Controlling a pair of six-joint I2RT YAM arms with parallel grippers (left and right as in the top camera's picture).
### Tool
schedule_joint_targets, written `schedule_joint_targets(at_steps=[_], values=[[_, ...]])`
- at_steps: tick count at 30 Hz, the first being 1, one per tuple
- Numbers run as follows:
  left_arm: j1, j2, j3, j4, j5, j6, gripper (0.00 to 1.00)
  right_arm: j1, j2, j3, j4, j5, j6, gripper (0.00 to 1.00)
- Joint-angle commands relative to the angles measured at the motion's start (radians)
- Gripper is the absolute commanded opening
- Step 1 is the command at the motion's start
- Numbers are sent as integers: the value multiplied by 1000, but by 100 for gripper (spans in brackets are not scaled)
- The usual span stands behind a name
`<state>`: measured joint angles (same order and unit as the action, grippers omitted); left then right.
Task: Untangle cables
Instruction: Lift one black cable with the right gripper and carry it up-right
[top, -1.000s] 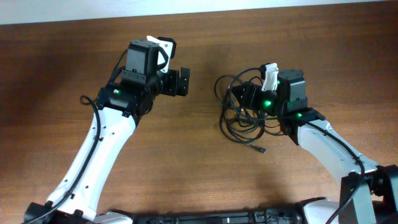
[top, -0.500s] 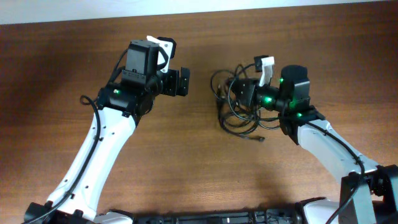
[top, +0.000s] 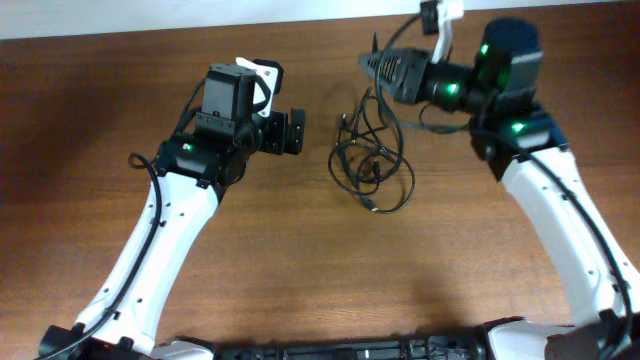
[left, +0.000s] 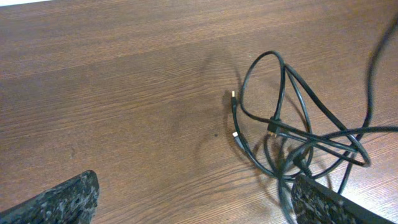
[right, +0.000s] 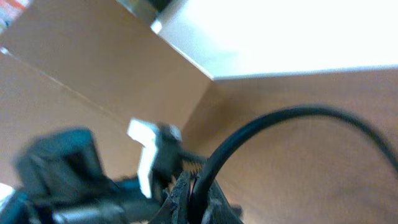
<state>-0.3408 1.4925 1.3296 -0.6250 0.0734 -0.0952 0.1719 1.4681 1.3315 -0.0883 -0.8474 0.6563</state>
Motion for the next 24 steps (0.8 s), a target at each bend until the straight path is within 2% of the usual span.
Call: schedule_joint_targets(at_steps=[1,6,11,17,20,24], values=[[3,3,-1,2,-3,-2,99,4,-36,221,-150,92,-40,4],[3,3,-1,2,-3,-2,99,3,-36,444,-328,180,-103,4],[3,3,-1,2,-3,-2,99,-3,-36,596,-343,225,-103,4],[3,3,-1,2,-3,-2,99,-3,-35,642,-372,234,-182,4],[3,3,-1,2,-3,-2,99,-4,-35,642,-441,342,-254,4],[3,3,-1,2,-3,-2,99,-4,-35,644,-400,414,-268,4]])
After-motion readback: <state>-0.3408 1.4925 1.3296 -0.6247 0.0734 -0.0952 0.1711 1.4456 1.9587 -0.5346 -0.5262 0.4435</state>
